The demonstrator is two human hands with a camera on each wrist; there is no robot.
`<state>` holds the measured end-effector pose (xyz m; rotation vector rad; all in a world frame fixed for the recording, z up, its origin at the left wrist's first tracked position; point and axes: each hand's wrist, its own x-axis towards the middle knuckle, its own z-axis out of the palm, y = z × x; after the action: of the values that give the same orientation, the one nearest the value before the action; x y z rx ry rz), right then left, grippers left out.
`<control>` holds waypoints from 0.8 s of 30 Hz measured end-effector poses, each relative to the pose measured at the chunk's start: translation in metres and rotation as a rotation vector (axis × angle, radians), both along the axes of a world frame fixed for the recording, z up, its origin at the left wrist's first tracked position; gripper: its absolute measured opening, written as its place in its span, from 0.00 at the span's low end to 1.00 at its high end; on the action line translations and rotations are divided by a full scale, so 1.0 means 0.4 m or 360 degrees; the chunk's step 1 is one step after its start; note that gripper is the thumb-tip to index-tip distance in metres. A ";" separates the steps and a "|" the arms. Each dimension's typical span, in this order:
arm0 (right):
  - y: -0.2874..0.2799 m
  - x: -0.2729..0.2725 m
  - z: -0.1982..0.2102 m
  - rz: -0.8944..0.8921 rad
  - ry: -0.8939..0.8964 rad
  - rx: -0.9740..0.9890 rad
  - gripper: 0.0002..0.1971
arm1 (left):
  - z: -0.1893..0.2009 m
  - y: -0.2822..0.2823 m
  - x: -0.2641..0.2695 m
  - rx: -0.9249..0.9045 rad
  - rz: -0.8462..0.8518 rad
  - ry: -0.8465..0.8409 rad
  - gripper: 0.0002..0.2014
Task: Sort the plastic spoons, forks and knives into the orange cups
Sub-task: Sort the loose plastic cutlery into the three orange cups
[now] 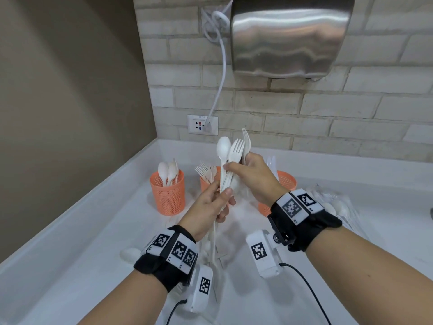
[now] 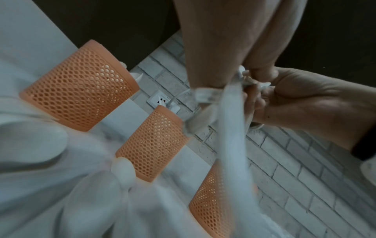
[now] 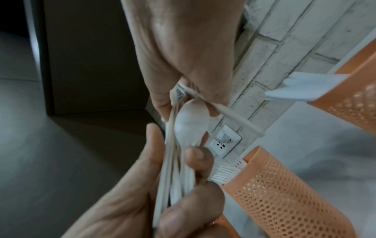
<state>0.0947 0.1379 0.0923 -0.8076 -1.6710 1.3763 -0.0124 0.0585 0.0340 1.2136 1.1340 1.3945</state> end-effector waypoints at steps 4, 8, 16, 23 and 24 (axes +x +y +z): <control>-0.004 0.010 0.000 0.0223 0.0136 -0.0097 0.07 | 0.001 0.004 0.007 -0.0032 -0.0027 -0.0078 0.11; -0.013 0.012 0.000 0.0298 0.0240 -0.0154 0.06 | 0.003 0.007 0.005 -0.0028 -0.0014 0.0005 0.11; 0.013 0.003 0.031 0.0146 0.0520 -0.0188 0.06 | -0.003 0.011 -0.019 -0.0024 -0.0055 -0.0144 0.18; 0.031 0.022 0.044 -0.0021 0.0806 -0.0286 0.09 | -0.028 0.016 -0.054 -0.0057 0.0179 -0.0138 0.18; 0.022 0.030 0.042 0.0017 0.0698 -0.0251 0.08 | -0.028 0.015 -0.057 -0.0058 0.0193 -0.0120 0.18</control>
<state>0.1066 0.1466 0.1091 -0.5316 -1.2410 1.5749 -0.0353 0.0646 0.0228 1.0730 1.1916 1.4914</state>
